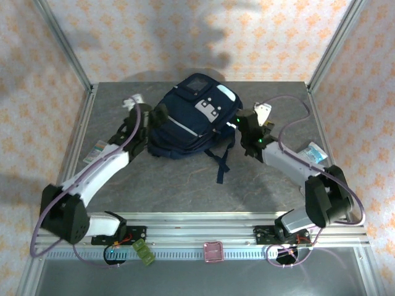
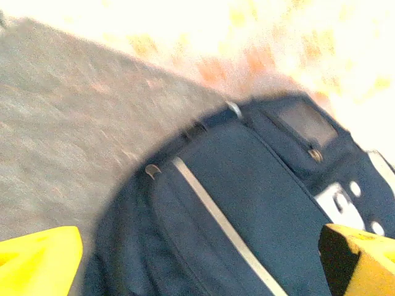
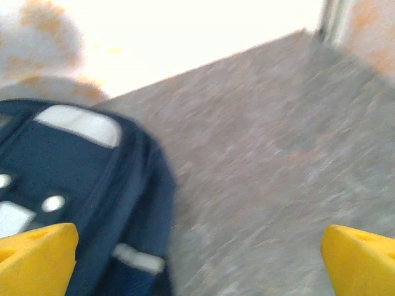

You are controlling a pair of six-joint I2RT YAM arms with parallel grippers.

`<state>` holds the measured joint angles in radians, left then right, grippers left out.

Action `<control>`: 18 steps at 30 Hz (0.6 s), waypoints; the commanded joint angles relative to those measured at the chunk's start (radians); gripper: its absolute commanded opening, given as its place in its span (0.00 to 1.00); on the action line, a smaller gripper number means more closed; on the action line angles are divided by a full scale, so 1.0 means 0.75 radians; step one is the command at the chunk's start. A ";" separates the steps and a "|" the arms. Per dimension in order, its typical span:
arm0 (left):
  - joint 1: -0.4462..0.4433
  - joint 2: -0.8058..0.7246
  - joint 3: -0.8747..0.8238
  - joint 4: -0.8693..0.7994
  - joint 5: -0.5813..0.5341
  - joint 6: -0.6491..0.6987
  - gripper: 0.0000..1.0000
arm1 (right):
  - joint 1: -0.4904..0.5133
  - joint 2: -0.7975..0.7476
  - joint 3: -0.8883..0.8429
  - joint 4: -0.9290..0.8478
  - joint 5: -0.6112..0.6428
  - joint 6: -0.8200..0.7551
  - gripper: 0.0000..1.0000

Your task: Pack the student bag

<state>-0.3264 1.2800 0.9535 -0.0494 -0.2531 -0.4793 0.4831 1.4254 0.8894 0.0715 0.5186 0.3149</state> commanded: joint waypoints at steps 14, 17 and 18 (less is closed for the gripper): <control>0.364 -0.014 -0.789 1.023 -0.239 0.438 0.99 | -0.248 -0.002 -0.744 1.180 0.155 -0.403 1.00; 0.368 0.022 -0.878 1.297 -0.193 0.461 1.00 | -0.263 0.031 -0.744 1.228 0.116 -0.462 1.00; 0.374 0.039 -0.911 1.391 -0.164 0.464 0.99 | -0.271 0.025 -0.775 1.300 0.079 -0.506 1.00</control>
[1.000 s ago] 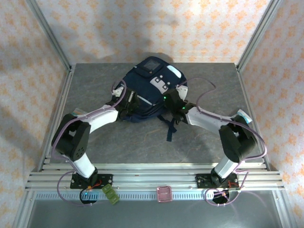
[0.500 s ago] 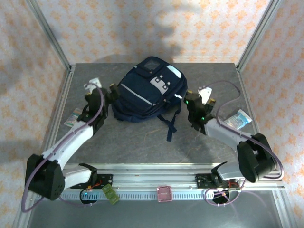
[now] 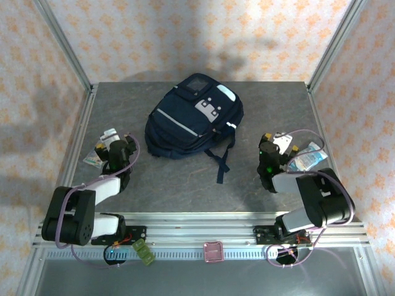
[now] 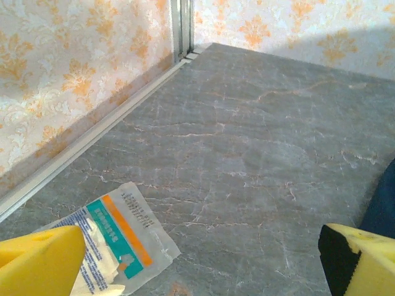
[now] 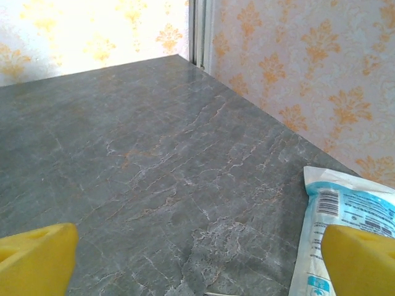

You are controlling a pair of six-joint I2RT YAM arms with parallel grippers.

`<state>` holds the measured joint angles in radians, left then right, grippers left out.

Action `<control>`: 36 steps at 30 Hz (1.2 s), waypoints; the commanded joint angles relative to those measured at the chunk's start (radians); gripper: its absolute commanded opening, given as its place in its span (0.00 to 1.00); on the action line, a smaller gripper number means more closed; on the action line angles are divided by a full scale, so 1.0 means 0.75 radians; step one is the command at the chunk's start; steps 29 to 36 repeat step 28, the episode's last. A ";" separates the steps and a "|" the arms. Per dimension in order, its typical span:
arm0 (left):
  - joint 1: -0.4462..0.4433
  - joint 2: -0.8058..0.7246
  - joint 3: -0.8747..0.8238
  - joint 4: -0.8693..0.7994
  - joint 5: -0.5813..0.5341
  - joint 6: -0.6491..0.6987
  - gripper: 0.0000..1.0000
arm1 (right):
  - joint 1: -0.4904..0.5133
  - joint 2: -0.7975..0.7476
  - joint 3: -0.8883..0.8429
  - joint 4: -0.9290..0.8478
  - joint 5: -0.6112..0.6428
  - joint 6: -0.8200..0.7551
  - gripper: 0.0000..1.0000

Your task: Pack the student bag

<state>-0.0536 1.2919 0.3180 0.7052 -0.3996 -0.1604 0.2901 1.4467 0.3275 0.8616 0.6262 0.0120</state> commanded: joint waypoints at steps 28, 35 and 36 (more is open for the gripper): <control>-0.012 0.336 -0.171 0.911 0.108 0.173 1.00 | -0.309 0.092 -0.137 0.507 -0.693 -0.049 1.00; -0.012 0.336 -0.171 0.911 0.108 0.173 1.00 | -0.309 0.092 -0.137 0.507 -0.693 -0.049 1.00; -0.012 0.336 -0.171 0.911 0.108 0.173 1.00 | -0.309 0.092 -0.137 0.507 -0.693 -0.049 1.00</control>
